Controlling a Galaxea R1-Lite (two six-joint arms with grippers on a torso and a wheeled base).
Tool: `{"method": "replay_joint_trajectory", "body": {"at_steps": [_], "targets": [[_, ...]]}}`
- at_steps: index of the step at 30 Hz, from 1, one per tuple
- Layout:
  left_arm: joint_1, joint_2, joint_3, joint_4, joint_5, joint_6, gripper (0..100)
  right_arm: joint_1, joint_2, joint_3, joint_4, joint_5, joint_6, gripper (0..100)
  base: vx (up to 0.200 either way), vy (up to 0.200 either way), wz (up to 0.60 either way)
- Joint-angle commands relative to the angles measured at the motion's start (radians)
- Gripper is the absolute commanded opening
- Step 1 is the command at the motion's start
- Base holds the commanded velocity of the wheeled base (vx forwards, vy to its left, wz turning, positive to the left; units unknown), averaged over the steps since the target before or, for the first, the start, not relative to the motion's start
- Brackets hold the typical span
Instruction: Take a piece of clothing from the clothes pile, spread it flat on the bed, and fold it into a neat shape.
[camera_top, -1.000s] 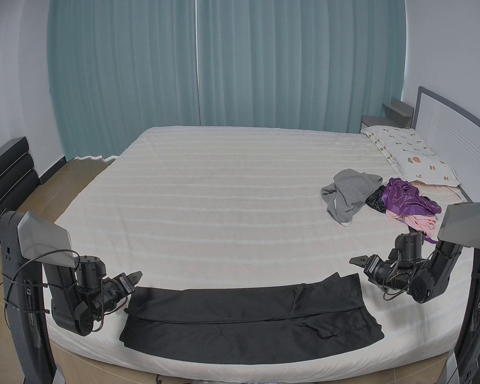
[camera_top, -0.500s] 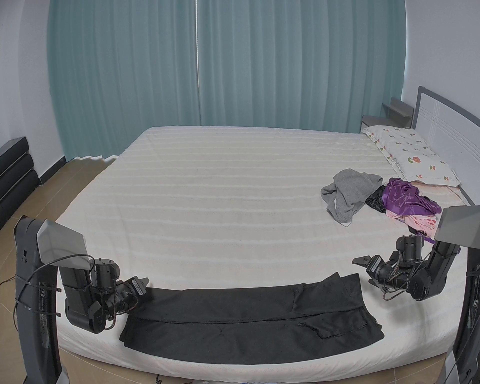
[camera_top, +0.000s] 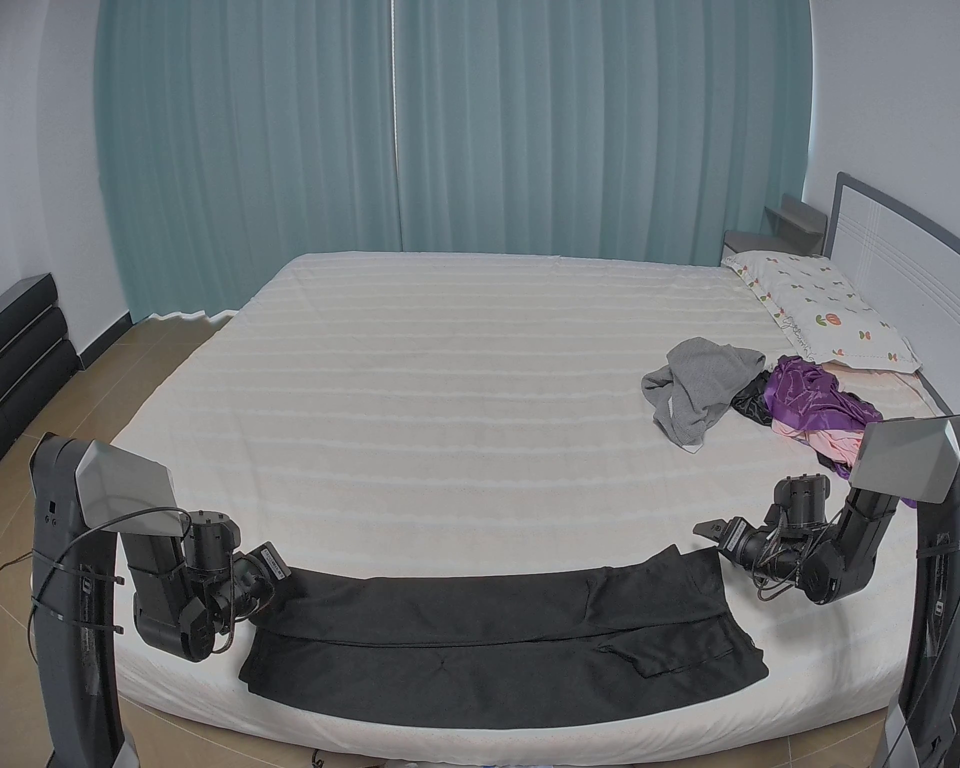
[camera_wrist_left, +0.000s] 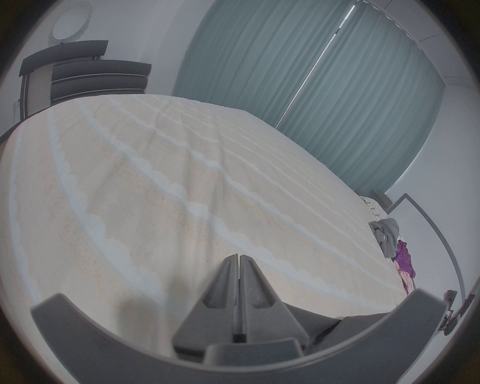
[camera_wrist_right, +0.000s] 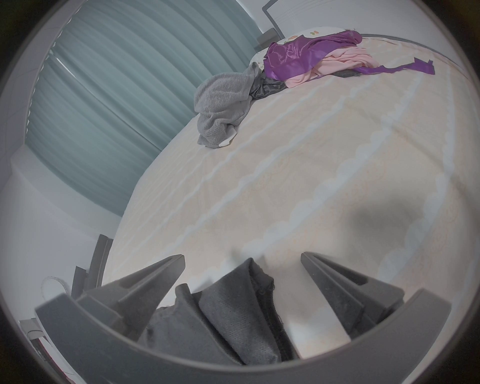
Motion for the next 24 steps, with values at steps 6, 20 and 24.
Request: {"method": "replay_joint_trajectory", "body": {"at_steps": [6,20,24], "targets": [[0.001,0.003,0.004,0.000,0.001,0.000,0,0.024,0.057,-0.017,-0.008,-0.067,-0.031,0,0.000,0.000,0.00],[0.005,0.002,-0.009,0.000,0.001,0.000,0,0.002,0.060,-0.012,-0.078,-0.084,-0.008,0,0.000,0.000,0.00],[0.007,0.000,-0.024,0.000,0.001,-0.002,0,0.002,0.058,-0.006,-0.096,-0.084,0.000,0,0.000,0.000,0.00]]}}
